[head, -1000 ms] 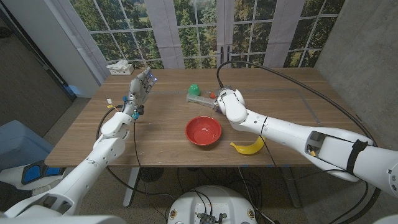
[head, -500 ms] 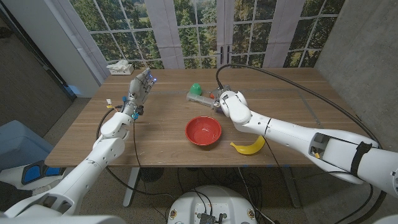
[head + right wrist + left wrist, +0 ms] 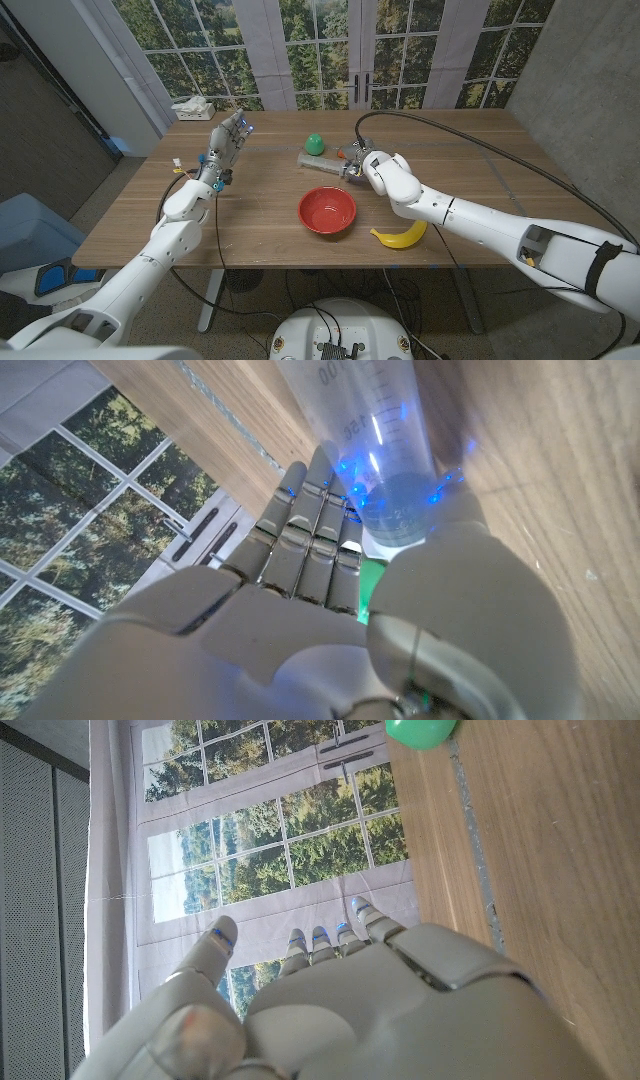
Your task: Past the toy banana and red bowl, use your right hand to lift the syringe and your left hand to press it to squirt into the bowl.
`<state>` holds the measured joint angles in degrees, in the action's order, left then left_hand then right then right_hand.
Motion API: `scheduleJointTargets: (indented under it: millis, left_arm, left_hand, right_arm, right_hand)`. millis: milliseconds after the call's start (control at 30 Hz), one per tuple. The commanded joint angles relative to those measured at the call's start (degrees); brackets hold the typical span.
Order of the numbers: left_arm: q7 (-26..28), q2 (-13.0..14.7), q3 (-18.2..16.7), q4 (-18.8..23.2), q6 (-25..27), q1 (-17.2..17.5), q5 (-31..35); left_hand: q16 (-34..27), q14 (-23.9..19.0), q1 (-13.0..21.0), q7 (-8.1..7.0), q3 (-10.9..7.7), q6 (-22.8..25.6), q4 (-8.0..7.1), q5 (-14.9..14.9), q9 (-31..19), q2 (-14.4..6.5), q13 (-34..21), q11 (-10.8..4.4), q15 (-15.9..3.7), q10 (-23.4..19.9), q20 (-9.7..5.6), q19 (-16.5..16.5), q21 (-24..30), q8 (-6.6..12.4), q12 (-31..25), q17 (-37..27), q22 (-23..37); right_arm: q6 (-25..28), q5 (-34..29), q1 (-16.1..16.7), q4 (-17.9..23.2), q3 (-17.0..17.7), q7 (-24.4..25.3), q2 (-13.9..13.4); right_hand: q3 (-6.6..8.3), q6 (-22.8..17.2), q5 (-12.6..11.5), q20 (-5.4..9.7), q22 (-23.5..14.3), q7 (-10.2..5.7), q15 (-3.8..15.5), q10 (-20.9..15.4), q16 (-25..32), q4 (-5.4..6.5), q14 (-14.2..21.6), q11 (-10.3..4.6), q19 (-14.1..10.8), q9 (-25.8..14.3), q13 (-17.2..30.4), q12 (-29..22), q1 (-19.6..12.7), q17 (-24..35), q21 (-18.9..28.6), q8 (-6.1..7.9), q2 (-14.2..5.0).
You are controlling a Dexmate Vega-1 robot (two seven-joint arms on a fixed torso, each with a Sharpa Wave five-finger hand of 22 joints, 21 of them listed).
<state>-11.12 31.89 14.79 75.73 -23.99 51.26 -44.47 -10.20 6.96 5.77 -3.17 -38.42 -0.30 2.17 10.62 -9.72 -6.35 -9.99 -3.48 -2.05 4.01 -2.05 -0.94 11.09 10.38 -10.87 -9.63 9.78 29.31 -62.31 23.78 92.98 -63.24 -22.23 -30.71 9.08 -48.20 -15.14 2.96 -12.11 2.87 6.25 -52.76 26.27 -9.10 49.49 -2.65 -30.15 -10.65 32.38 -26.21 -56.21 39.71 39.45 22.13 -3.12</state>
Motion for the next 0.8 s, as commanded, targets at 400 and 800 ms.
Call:
scheduleJointTargets:
  millis: [400, 800]
  left_arm:
    - [1.0, 1.0, -0.4, 3.6, -0.5, 1.4, 0.8]
    - [1.6, 1.9, -0.9, 5.3, -1.4, 2.3, 1.6]
  left_hand:
    - [0.1, 0.1, 0.9, -0.26, -0.16, -0.5, 0.51, -0.1, -0.2, -3.5, -0.1, 0.05, -3.36, 0.1, -4.69, -0.5, 0.2, -0.08, -0.1, 0.0, 0.2]
    - [0.1, 0.0, 1.0, -0.28, -0.09, -0.4, 0.77, -0.1, -0.2, -3.4, -0.1, -0.07, -3.46, 0.0, -4.71, -0.5, 0.2, -0.04, -0.1, 0.0, 0.2]
  right_arm:
    - [-5.5, 4.7, 10.6, 8.6, 10.8, 19.3, -4.7]
    - [-6.8, 8.7, 14.4, 9.4, 14.7, 28.6, -4.0]
  right_hand:
    - [2.32, -13.8, -1.9, 8.54, -0.8, -12.61, 7.00, -10.5, -0.7, 1.91, 2.5, -8.83, -0.2, -0.1, 1.5, -0.6, -5.9, 0.4, 2.2, -0.79, -5.08]
    - [1.98, -14.0, -2.4, 8.51, -0.9, -12.47, 6.98, -11.0, -1.0, 2.11, 3.1, -8.84, -0.1, -0.2, 2.0, -0.7, -5.9, 0.5, 2.8, -1.07, -5.01]
